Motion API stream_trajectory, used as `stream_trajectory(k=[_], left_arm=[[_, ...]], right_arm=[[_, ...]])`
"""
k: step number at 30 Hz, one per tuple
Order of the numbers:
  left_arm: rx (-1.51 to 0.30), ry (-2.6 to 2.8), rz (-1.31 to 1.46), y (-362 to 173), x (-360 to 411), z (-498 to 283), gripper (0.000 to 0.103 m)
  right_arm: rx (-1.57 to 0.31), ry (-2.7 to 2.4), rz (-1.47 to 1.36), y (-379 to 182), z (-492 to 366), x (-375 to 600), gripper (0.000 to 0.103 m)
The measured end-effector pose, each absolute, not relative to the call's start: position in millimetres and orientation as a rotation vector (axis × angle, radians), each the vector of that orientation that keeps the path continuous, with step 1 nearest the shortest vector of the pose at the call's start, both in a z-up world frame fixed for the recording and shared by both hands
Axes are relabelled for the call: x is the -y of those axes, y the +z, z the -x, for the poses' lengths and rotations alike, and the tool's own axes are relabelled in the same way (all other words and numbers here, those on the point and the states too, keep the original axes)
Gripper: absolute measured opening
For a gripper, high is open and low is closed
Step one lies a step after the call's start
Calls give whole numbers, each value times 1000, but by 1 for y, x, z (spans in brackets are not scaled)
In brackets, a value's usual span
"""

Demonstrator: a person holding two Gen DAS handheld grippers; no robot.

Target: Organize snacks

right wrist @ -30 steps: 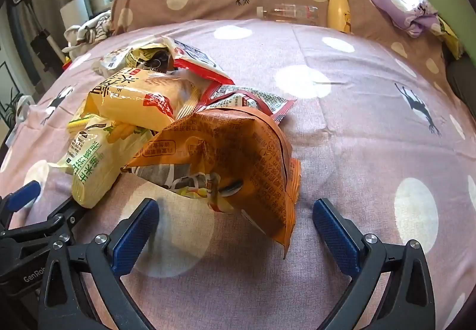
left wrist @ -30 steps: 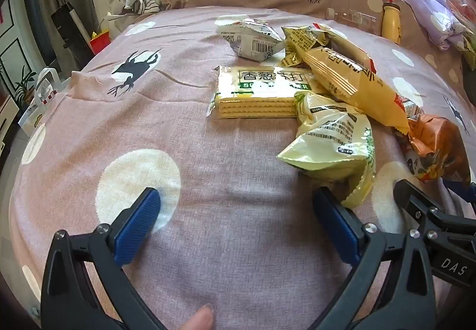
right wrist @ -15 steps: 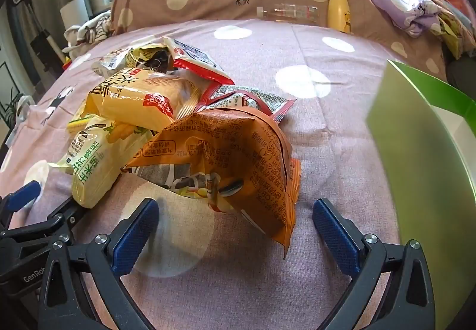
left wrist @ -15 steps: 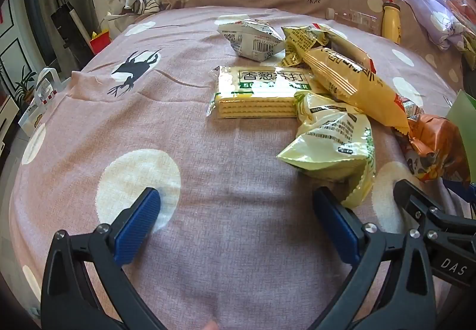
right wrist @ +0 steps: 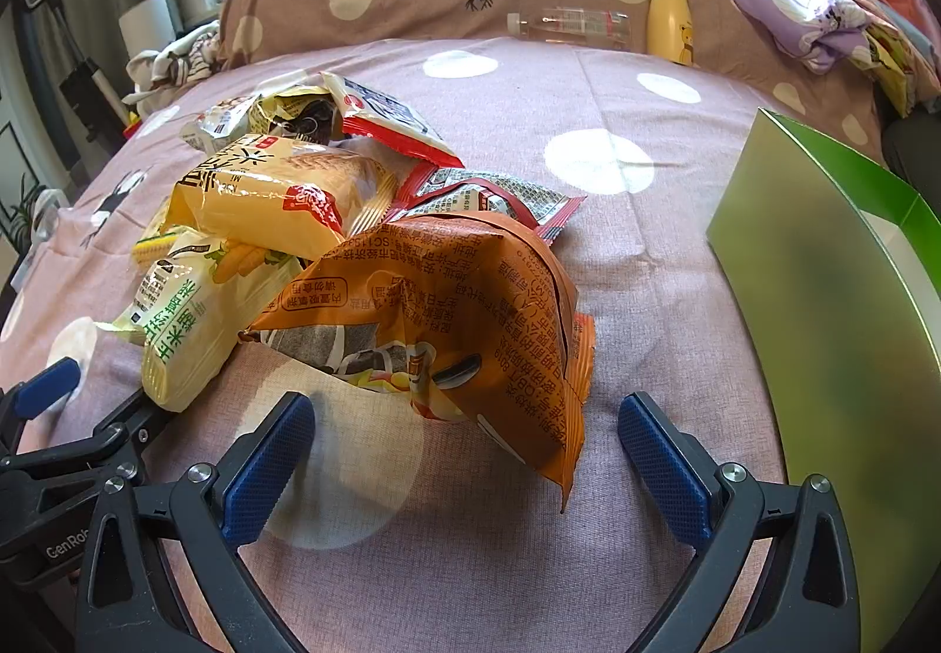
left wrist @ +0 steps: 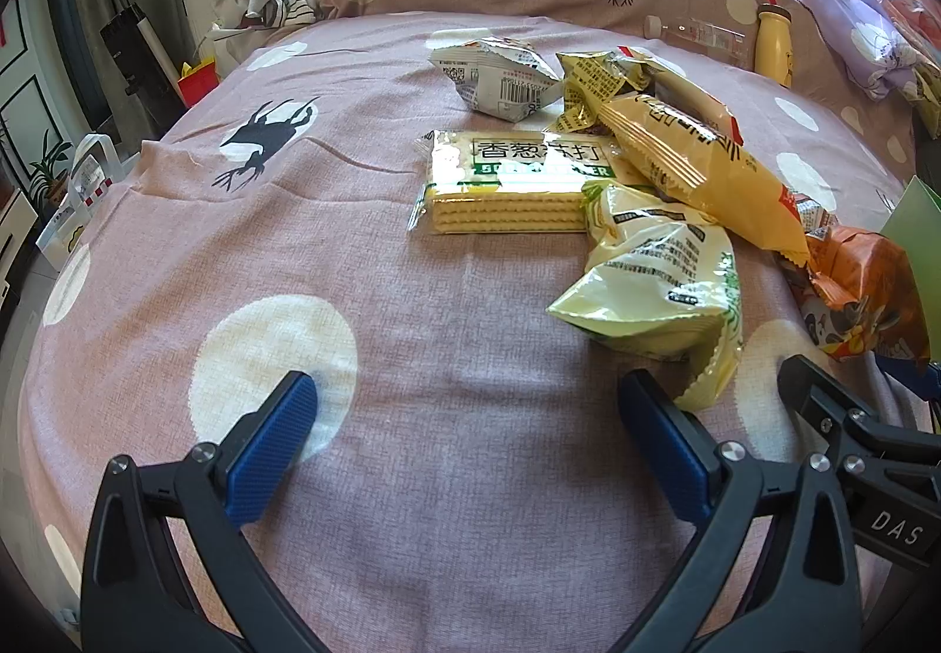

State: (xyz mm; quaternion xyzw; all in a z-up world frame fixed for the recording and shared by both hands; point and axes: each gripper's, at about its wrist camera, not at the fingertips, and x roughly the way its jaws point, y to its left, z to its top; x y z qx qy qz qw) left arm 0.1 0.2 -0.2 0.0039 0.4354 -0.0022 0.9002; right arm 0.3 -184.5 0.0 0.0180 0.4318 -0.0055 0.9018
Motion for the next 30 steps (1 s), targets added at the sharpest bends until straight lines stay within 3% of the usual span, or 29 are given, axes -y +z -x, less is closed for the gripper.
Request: stream_trajectory(k=[30], left_arm=[[-902, -4, -8, 0, 0, 0, 103]], right_arm=[[-893, -11, -37, 1, 0, 184, 103]])
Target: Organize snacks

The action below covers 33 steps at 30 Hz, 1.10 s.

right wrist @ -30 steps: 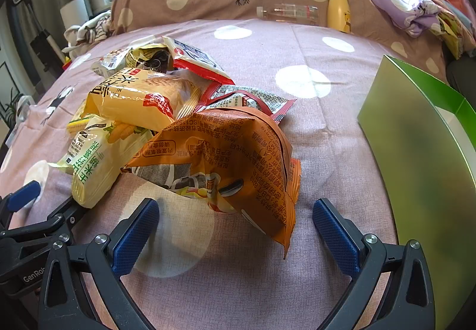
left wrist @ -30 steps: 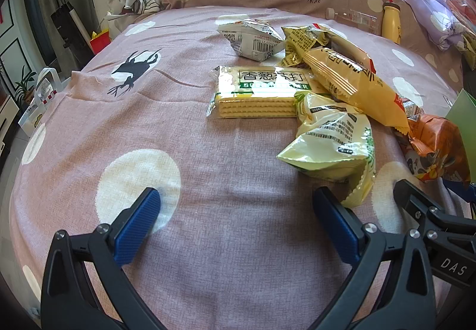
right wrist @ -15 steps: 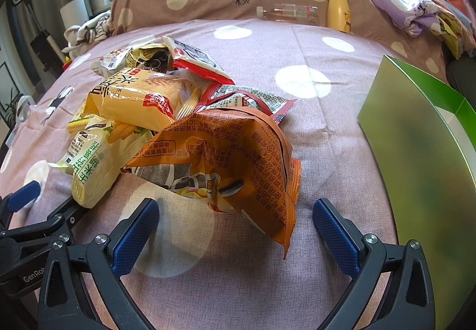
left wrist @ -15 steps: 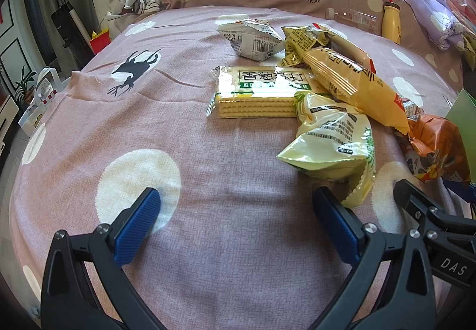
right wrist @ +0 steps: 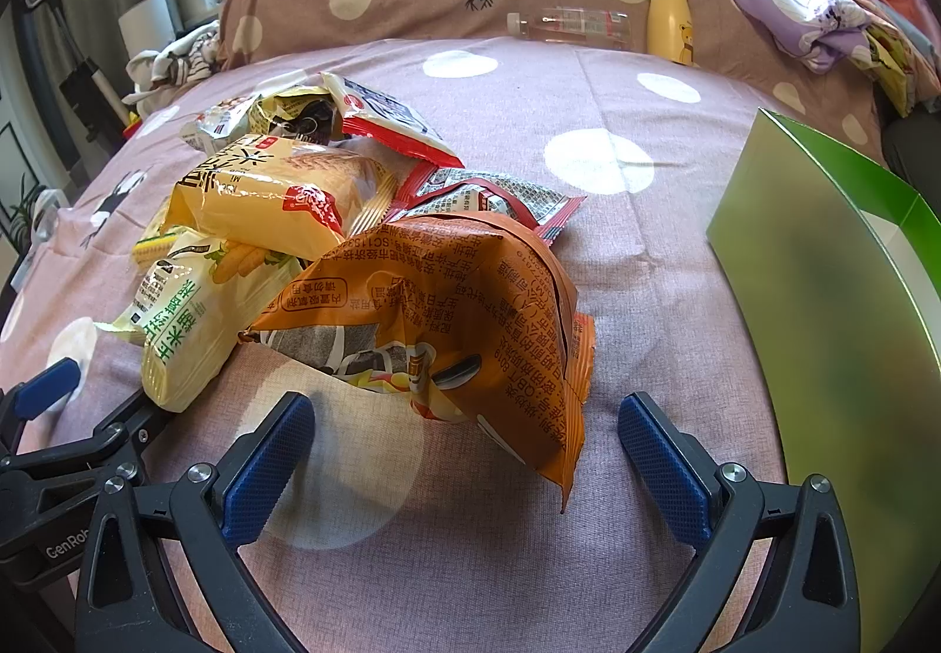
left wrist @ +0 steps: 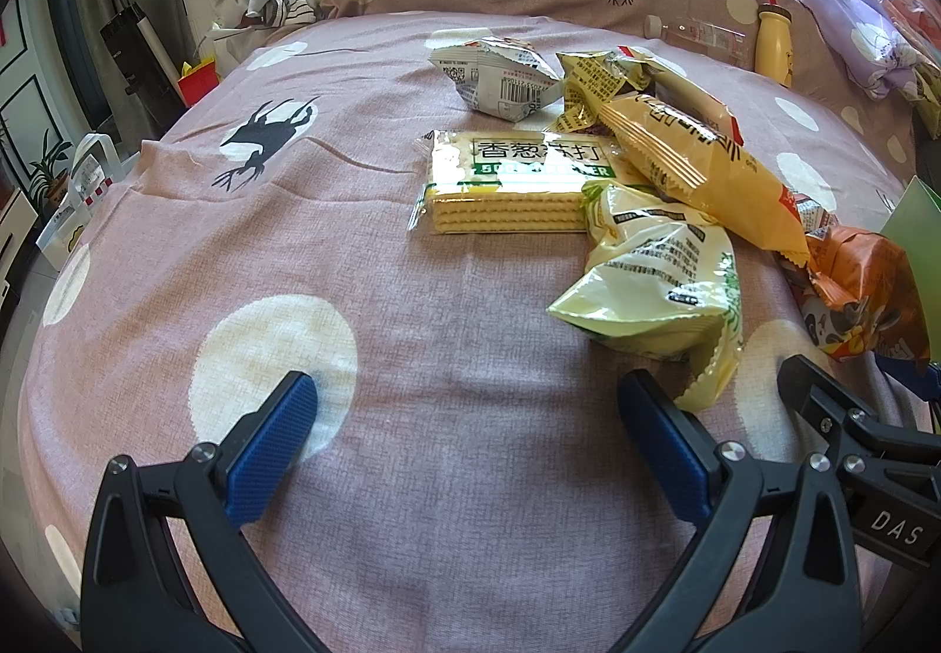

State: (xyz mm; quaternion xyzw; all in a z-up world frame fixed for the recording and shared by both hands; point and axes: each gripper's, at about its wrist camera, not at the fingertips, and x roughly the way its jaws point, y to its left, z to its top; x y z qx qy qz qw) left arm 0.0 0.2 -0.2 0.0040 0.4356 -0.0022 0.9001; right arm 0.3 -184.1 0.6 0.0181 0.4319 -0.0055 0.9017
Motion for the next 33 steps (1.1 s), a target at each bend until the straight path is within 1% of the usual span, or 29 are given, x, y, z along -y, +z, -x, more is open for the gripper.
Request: stream_trajectory(k=[27, 33], left_arm=[[-900, -4, -9, 0, 0, 1, 103], [-922, -19, -22, 1, -2, -4, 103]], right_arm=[[-892, -11, -37, -3, 0, 186, 103], [-918, -17, -17, -4, -8, 184, 103]])
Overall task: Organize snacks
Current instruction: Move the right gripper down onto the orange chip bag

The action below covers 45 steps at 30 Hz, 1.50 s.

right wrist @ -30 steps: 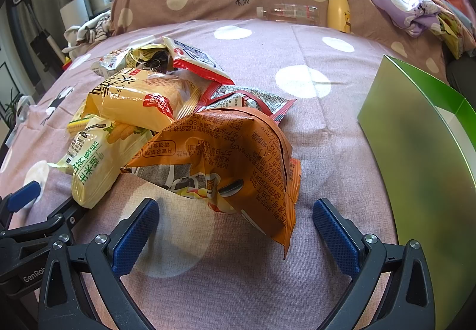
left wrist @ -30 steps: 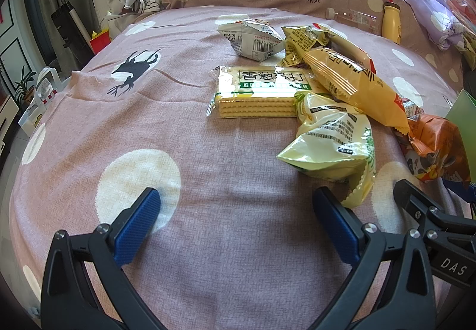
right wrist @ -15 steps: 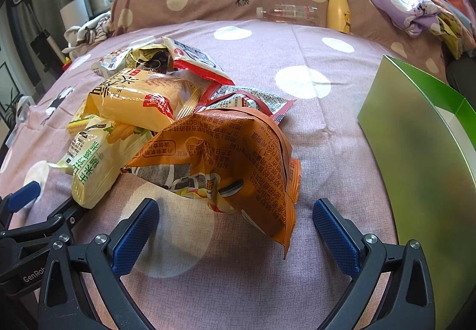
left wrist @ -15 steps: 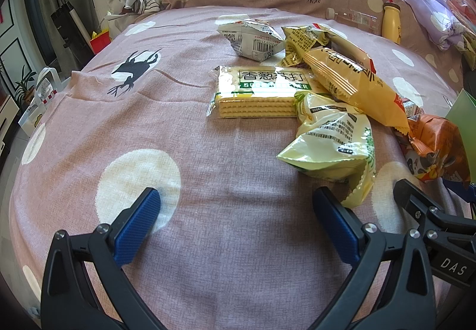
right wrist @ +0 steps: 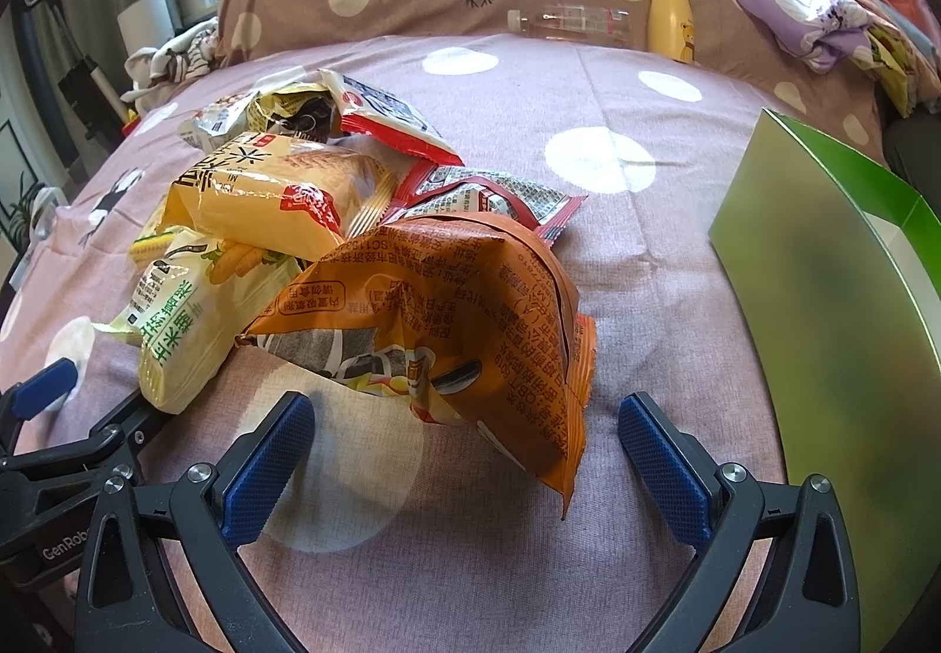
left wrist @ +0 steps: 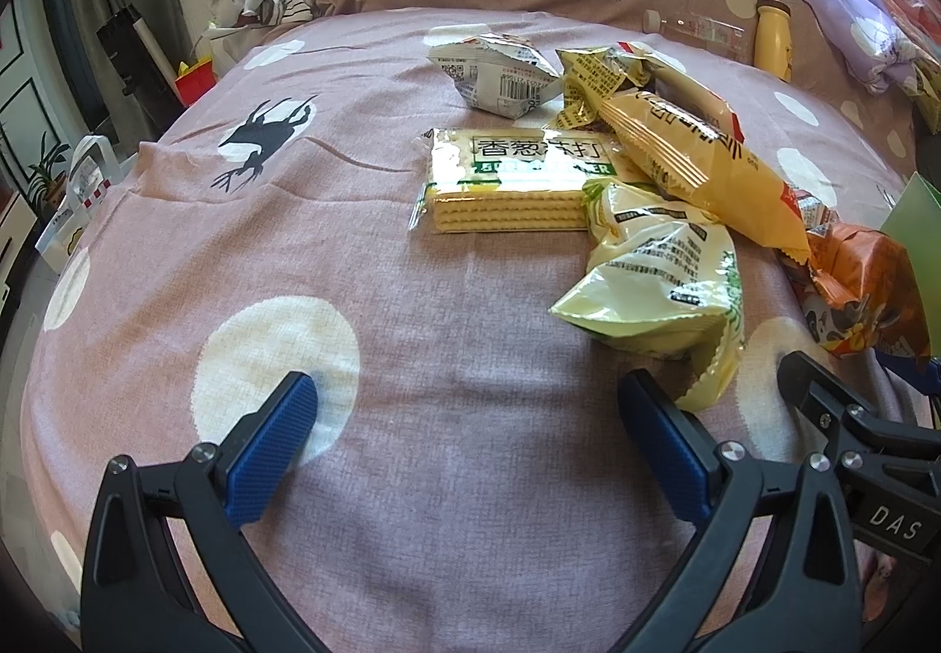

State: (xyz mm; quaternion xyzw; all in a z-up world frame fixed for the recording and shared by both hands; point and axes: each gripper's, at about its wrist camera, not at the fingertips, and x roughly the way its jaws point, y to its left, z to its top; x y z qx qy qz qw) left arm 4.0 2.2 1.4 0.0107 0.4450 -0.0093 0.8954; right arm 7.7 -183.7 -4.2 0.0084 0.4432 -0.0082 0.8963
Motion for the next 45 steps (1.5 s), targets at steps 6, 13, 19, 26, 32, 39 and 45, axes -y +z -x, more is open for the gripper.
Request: stream_trajectory(k=[6, 13, 19, 26, 32, 39, 45], left_arm=[[-973, -9, 78, 9, -18, 5, 102], [-896, -103, 202, 38, -33, 13, 101], [-830, -127, 297, 59, -42, 2, 101], [-866, -135, 374, 46, -54, 3, 97], [-830, -126, 374, 51, -58, 8, 93], [-836, -119, 334, 47, -53, 12, 93], [-830, -116, 349, 47, -55, 13, 93]], right_arm=[[-953, 10, -61, 6, 3, 183, 103], [-880, 48, -104, 58, 15, 177, 103], [-853, 77, -137, 104, -15, 171, 103], [-877, 51, -227, 79, -24, 180, 103], [-921, 10, -206, 62, -28, 183, 103], [-908, -9, -241, 61, -26, 194, 103], [-914, -36, -260, 58, -29, 201, 101]])
